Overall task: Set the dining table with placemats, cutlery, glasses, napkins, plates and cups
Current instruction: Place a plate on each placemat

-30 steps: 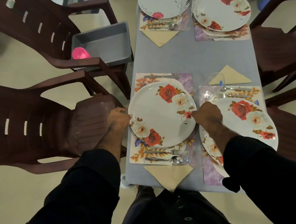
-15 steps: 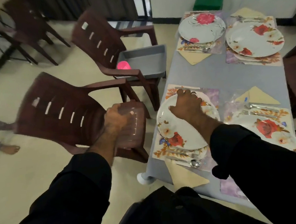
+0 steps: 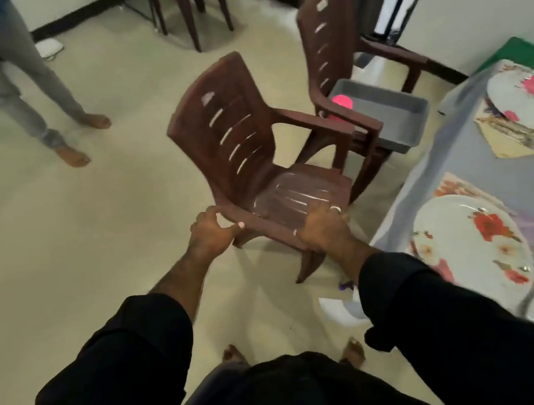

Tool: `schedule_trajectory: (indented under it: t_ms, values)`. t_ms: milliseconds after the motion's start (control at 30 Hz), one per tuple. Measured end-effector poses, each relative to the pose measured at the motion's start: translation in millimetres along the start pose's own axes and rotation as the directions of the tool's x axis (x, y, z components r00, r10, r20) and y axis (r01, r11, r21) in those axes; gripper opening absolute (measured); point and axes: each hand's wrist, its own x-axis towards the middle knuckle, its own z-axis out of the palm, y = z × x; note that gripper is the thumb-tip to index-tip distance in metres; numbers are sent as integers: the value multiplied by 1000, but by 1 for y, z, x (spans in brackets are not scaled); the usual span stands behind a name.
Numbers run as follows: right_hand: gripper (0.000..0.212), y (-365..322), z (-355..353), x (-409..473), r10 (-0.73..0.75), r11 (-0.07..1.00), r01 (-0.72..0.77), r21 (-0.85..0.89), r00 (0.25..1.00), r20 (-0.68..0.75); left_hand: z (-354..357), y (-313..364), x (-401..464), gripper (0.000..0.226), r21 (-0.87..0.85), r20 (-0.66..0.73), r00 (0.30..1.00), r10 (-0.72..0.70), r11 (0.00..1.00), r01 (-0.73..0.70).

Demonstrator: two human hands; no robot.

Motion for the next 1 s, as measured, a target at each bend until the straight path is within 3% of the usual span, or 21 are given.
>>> schedule_trajectory:
  t_ms: [100,267,433,567,800,1000]
  values:
    - [81,-71,22,-3,-67,997,66,27,996,51,-53,-56,10,87,-26,-14,994,-106,994,105]
    - [89,-171,31,16,-211,977,210,20,973,94,-117,-112,43,86,-33,-32,985,-170,985,169]
    - [86,-256,40,70,-285,958,284,30,955,86,-152,-136,107,84,3,-38,982,-182,983,183]
    - [83,-301,43,113,-257,964,250,92,964,68,-176,-129,165,81,93,-24,988,-155,983,156]
    - [76,-329,27,159,-125,983,130,132,991,-45,-193,-89,256,73,249,128,986,105,959,-135]
    - [63,-368,30,173,120,972,-107,207,992,-50,-209,-60,345,68,323,382,862,335,825,-464]
